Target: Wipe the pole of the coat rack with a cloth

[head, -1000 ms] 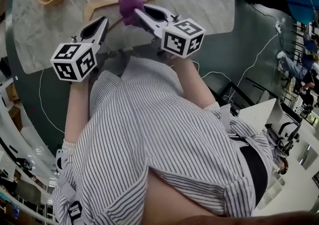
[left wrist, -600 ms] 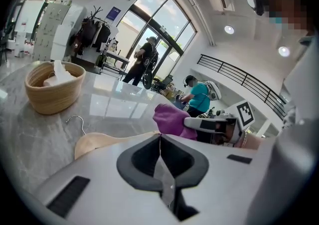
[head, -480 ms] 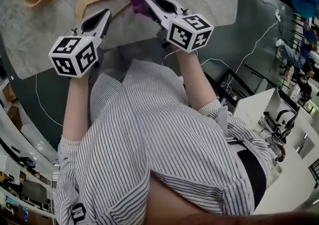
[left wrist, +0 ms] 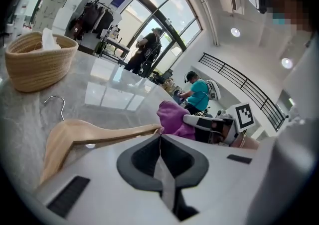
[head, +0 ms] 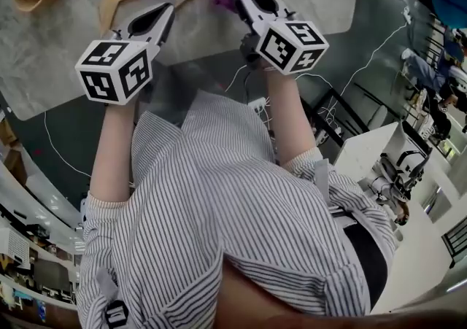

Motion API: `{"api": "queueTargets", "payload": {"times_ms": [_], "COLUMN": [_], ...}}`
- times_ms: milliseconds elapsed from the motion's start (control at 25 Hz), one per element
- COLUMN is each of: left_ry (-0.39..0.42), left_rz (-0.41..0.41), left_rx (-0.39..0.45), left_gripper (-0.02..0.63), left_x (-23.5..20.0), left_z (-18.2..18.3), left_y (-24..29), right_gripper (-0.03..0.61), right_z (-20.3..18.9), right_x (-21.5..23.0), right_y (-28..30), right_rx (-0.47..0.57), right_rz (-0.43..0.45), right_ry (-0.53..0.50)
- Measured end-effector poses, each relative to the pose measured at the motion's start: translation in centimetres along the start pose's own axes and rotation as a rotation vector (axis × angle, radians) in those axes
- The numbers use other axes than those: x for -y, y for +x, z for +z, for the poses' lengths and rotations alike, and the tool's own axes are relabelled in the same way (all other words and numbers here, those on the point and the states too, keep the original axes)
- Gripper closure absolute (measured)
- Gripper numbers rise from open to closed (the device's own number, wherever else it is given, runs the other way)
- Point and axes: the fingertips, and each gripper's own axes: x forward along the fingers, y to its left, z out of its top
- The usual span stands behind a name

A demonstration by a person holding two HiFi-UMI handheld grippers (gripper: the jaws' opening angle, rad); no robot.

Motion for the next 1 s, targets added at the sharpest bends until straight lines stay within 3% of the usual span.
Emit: {"api": "queueTargets", "payload": {"times_ms": [280,480,1000], "left_ry": [-0.05,-0.001,-0.027], "left_rz": [0.0,0.023,0.053], "left_rx": [-0.02,-0.044,-0.042], "left_gripper": [0.601,0.601,0.601], "left_x": [-0.9,-1.6,-3.4], "left_z": [1.0,0.6,0.6], "left_y": [5.1,4.9,4.5], "right_gripper": [0.512,0.512,0.512], "right_z": [1.1,0.0,-0.8], "right_x": [5.8,5.0,3.6], "right_y": [2.1,2.9,4.9], "right_rx": [-0.041,-0.078,-0.112], "right_rz": [-0.049,-0.022,-0.003], "right_ry": [-0.021,0.015,-0.004]}}
